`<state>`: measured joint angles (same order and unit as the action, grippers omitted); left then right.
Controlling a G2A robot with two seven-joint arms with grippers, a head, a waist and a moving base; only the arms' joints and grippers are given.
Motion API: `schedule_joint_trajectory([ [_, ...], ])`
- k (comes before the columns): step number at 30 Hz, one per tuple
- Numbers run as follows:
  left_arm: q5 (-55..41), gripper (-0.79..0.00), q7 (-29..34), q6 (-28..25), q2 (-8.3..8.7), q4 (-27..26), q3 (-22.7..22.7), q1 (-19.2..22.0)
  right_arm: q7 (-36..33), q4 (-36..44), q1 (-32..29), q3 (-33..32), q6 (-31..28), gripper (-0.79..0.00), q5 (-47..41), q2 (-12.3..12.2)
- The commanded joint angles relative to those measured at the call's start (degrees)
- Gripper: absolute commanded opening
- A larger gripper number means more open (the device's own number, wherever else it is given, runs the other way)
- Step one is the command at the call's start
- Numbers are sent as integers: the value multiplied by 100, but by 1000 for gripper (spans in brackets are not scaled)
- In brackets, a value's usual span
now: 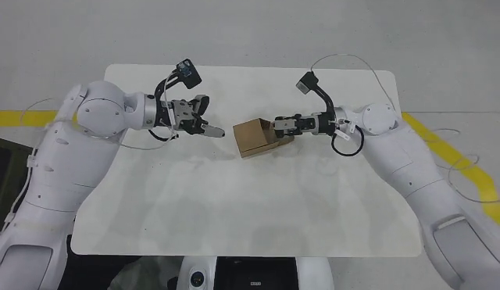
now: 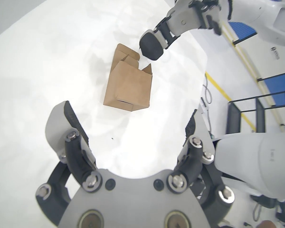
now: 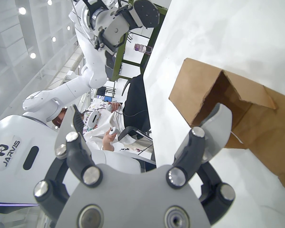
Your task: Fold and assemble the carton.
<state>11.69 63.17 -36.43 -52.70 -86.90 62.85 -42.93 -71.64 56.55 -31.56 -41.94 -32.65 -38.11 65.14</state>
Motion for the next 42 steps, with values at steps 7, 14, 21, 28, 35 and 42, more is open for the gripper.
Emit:
schedule_joint_trajectory([
  [7, 1499, 0, -1035, -328, 22, -522, -32, -430, -167, 234, -224, -246, 167, 0, -358, -85],
  [14, 1702, 0, -1131, -380, 25, -559, -37, -449, -167, 234, -224, -246, 167, 0, -358, -85],
  [21, 1702, 0, -1131, -380, 25, -559, -37, -449, -167, 234, -224, -246, 167, 0, -358, -85],
  [28, 2230, 0, -1468, -338, 39, -679, -19, -637, -75, 253, -266, -256, 214, 0, -356, -85],
  [35, 3392, 0, -3092, -1089, 73, -642, 177, -1197, -216, 324, -603, -597, 935, 0, -660, -188],
  [42, 5127, 0, -4678, -1240, 58, -674, 180, -1506, -507, 434, -877, -794, 1429, 0, -777, -254],
])
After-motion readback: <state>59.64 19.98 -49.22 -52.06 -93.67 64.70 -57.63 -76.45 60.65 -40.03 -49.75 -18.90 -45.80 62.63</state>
